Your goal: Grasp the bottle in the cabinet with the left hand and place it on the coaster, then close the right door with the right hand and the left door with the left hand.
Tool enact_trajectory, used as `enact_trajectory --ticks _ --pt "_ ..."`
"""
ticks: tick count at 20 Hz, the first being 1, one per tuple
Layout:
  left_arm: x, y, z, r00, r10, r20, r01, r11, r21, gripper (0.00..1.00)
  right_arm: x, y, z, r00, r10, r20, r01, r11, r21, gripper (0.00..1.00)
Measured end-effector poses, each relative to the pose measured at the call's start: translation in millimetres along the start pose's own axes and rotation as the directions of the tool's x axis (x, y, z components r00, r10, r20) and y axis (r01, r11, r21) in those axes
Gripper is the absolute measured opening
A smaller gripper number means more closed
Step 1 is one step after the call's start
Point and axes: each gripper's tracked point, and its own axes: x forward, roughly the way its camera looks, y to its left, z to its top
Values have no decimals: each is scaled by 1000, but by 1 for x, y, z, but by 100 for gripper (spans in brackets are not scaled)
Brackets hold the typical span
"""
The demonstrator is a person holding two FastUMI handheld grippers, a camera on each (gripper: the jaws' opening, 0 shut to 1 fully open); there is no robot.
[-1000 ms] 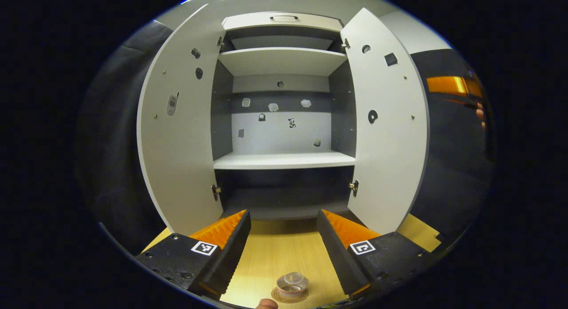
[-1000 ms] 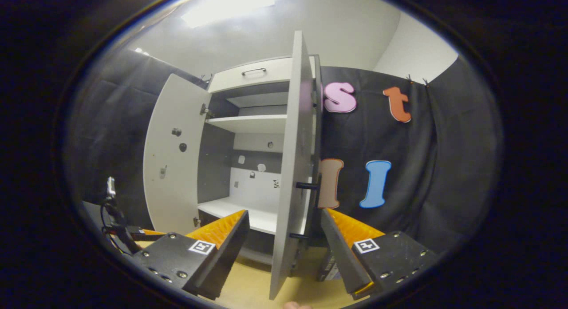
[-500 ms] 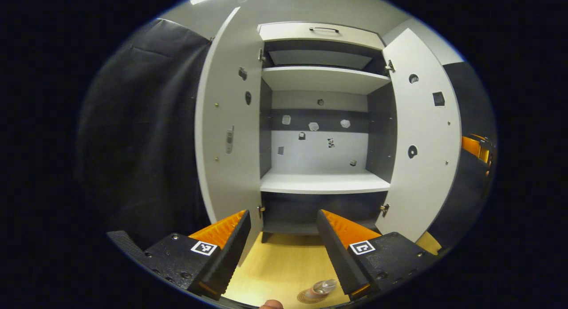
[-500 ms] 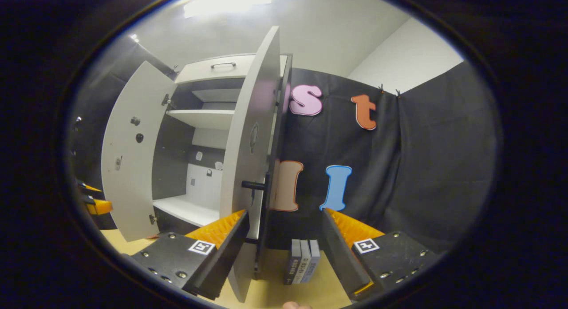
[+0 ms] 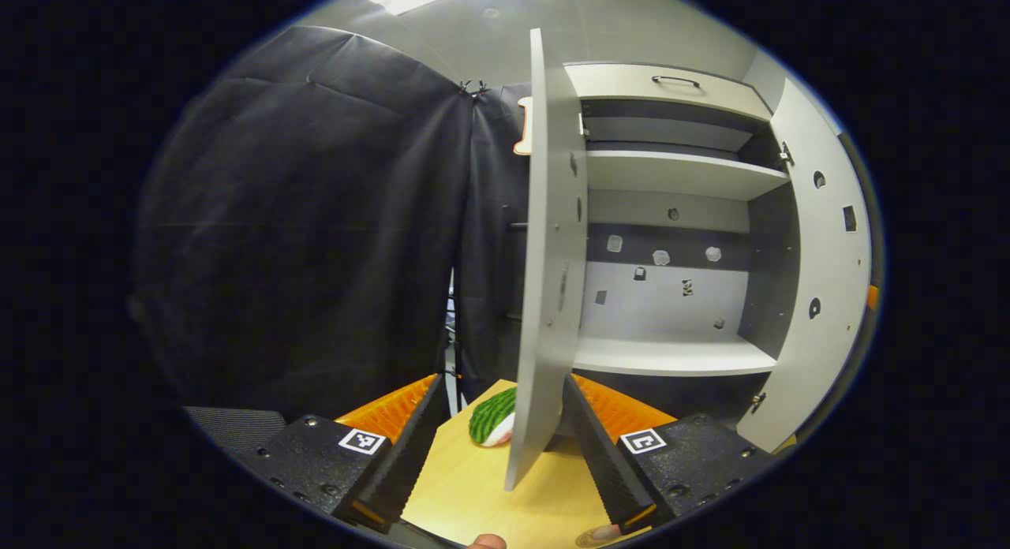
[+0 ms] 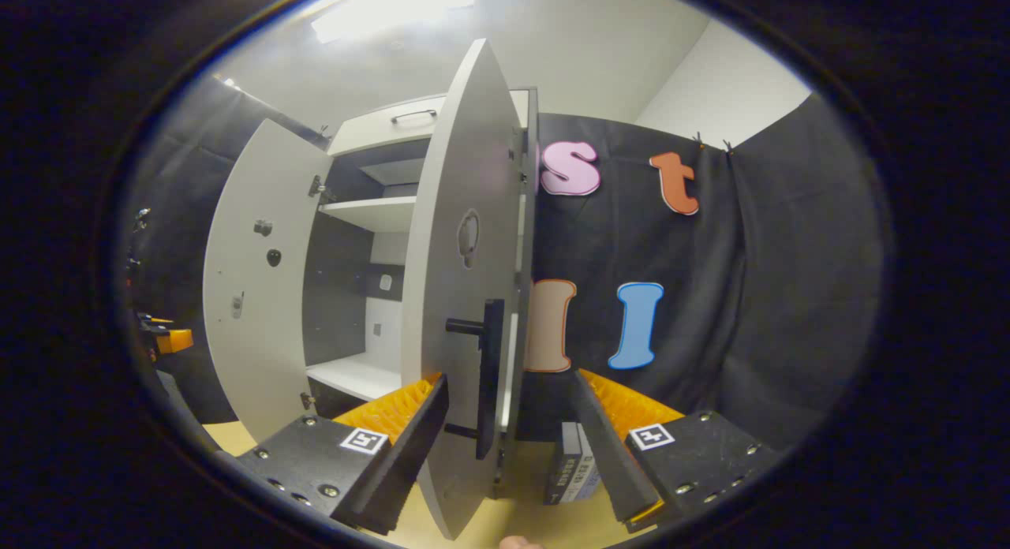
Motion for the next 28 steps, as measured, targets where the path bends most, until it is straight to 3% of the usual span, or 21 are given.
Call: enact_trajectory --ticks 7,11,15,24,26,27,28 --pt "44 23 -3 1000 19 4 -19 1000 -12 93 31 69 -7 997 71 -9 -71 997 10 93" --pt "57 27 -5 1000 2 6 -2 1000 -1 93 44 126 -14 983 179 -27 -179 984 21 98" --pt "65 24 -9 999 -34 -2 34 999 -6 93 53 171 -11 966 260 -11 -259 965 43 96" --pt "61 -4 -7 994 -108 -16 108 994 -25 94 52 156 -12 970 243 -9 -242 969 50 96" --pt "57 -14 -7 990 -141 -11 141 990 -24 86 52 150 -11 971 239 -6 -238 970 53 94" --pt "56 -25 -7 986 -165 -13 164 986 -29 92 51 148 -11 971 239 -7 -239 970 52 94" --pt "52 -36 -7 982 -191 -12 190 981 -33 91 51 147 -12 971 240 -8 -239 970 50 96"
